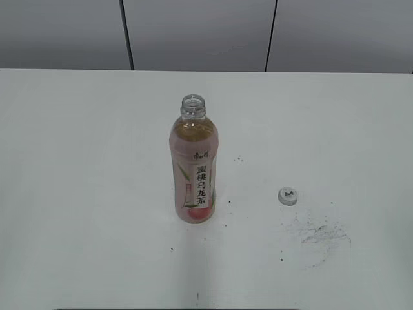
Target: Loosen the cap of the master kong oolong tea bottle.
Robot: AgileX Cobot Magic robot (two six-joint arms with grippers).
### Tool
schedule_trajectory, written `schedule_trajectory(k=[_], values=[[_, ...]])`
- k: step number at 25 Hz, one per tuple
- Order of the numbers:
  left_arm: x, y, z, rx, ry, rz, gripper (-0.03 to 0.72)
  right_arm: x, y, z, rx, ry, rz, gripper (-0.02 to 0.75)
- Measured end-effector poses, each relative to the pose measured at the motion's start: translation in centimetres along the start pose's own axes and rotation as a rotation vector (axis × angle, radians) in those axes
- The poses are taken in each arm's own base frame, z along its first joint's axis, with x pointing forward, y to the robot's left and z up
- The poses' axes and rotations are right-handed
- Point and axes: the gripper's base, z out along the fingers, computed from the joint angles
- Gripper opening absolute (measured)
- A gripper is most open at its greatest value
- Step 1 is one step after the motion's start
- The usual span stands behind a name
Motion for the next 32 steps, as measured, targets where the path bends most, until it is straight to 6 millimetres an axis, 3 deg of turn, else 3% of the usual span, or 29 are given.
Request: schedule_trajectory(k=[32], values=[[0.00,-0.09,0.00,0.009,0.000,-0.006,0.375,-0.07,0.28,0.00,-0.029,-0.006,0.077,0.556]])
